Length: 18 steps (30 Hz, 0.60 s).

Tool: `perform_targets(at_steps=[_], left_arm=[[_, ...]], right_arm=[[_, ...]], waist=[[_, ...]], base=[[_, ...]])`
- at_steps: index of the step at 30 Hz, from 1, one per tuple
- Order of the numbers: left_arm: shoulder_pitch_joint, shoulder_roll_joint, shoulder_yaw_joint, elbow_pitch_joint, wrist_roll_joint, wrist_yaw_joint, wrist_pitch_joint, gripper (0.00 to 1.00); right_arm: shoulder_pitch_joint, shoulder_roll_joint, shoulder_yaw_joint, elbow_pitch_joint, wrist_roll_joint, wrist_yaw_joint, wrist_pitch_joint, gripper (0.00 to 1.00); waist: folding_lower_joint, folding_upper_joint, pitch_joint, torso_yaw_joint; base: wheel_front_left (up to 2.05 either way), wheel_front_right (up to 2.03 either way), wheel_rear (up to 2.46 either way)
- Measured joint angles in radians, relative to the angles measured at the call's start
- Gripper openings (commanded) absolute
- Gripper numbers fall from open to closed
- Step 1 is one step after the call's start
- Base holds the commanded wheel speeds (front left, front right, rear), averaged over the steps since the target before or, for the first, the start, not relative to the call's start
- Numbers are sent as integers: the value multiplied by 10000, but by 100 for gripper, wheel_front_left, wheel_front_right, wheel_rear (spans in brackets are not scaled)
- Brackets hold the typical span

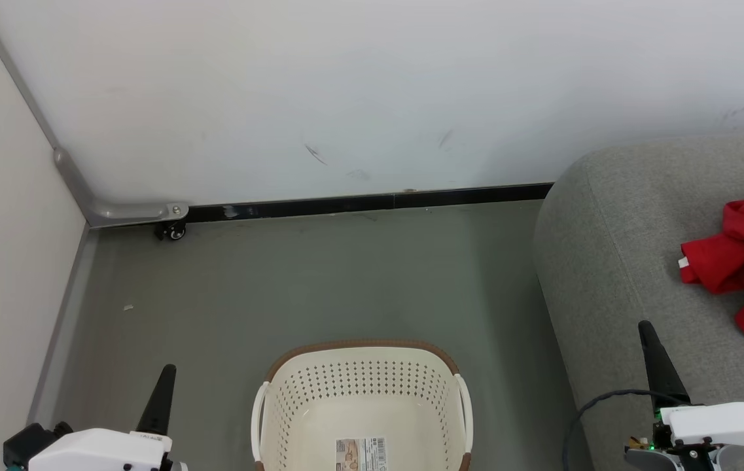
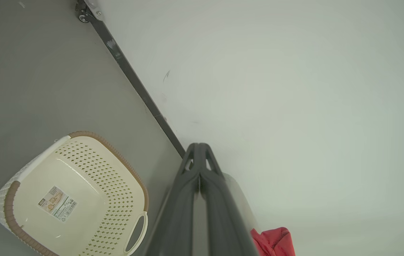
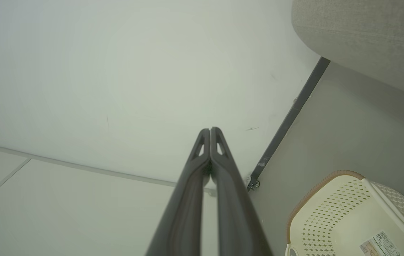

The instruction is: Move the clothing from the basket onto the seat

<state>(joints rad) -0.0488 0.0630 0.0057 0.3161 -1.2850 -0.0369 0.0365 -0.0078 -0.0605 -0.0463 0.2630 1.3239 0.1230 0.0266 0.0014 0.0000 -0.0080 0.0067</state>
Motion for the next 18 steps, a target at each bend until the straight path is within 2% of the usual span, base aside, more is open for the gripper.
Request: perform_targets(at_steps=[18], left_arm=[[-151, -146, 604, -213, -2213, -604, 596, 0]], right_arm=[[-237, -48, -257, 6, 2224, 0, 280, 0]], waist=[[-6, 0, 79, -48]], base=[[0, 0, 0]])
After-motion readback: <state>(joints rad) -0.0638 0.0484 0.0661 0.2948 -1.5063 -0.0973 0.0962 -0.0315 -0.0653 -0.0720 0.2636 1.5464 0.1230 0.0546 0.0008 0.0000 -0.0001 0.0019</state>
